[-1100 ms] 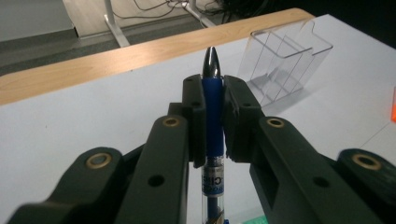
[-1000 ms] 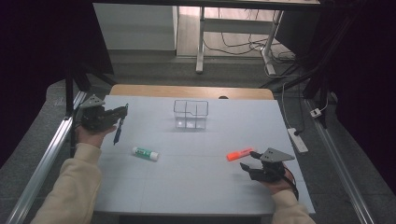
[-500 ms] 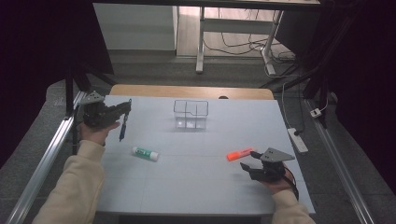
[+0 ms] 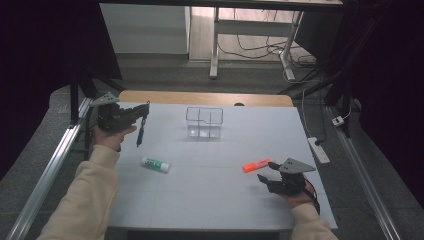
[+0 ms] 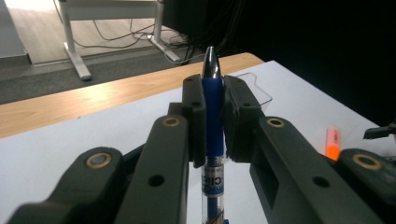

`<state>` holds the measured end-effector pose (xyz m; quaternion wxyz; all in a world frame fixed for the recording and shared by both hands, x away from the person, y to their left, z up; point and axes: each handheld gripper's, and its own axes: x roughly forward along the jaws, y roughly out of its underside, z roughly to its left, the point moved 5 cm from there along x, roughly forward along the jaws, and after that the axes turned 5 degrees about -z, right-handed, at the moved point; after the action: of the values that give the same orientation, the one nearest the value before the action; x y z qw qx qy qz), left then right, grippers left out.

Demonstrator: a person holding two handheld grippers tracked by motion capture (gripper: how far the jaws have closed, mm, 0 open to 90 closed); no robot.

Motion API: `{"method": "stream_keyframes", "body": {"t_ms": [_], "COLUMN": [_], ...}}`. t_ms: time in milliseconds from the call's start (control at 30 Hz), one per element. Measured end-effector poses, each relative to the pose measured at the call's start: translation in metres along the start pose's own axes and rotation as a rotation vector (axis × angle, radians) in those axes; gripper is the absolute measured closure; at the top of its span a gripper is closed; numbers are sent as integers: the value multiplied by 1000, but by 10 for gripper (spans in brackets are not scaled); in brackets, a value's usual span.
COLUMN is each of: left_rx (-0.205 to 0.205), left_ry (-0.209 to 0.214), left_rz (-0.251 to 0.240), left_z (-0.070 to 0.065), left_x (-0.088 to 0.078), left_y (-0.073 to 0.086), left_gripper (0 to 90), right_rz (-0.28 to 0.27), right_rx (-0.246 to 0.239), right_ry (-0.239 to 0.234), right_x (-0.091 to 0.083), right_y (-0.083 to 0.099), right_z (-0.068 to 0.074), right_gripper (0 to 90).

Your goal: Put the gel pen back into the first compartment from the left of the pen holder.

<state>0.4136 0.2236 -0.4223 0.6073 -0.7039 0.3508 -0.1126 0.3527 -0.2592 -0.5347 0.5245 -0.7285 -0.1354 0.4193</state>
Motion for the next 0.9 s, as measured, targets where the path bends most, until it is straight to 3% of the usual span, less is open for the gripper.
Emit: {"method": "stream_keyframes", "body": {"t_ms": [333,900], "left_rx": [26,39], "left_ry": [24,54], "left_rz": [-6,6], "left_z": [-13,-28], "left_x": [18,56], "left_y": [-18,-33], "left_gripper": [794,794], "right_rz": [-2,-3], "right_rx": [-1,0], "right_ry": [-1,1], "right_x": [0,0], "right_y": [0,0], "right_z": [0,-1], "right_gripper": [366,365]}}
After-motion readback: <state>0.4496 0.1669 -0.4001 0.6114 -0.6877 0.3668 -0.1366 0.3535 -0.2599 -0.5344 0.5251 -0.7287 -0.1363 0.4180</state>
